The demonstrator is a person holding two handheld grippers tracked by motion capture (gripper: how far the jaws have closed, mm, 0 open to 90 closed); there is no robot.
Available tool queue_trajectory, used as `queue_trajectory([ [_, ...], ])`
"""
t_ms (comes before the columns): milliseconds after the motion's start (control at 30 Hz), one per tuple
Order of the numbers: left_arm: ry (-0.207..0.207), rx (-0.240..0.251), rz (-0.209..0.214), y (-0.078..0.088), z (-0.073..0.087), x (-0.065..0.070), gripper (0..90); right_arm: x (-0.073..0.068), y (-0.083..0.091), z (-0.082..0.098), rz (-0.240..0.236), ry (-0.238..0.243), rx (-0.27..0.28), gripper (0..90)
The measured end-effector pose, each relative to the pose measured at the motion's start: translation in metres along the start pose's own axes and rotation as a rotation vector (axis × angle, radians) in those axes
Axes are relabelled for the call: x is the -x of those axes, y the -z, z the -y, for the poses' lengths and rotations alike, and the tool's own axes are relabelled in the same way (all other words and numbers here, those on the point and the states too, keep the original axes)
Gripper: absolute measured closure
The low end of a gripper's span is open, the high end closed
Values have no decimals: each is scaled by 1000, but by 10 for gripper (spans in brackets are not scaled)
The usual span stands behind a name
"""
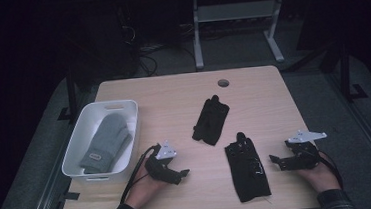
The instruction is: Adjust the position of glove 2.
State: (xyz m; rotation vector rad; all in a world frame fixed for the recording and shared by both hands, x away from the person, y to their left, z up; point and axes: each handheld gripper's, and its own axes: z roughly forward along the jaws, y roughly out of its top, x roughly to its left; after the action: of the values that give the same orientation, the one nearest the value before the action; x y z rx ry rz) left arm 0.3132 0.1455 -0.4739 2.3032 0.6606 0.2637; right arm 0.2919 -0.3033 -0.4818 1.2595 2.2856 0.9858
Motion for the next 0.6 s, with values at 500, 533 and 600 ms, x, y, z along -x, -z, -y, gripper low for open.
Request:
queue_trajectory([
  [500,76,50,14,-5,-49,-19,459,-1,-1,1,1,-6,3,108],
  [533,77,51,20,-7,-55,-23,511,-1,-1,1,1,-7,3,107],
  [600,85,60,29,-9,-62,-27,631,-1,-1,1,1,-7,3,108],
])
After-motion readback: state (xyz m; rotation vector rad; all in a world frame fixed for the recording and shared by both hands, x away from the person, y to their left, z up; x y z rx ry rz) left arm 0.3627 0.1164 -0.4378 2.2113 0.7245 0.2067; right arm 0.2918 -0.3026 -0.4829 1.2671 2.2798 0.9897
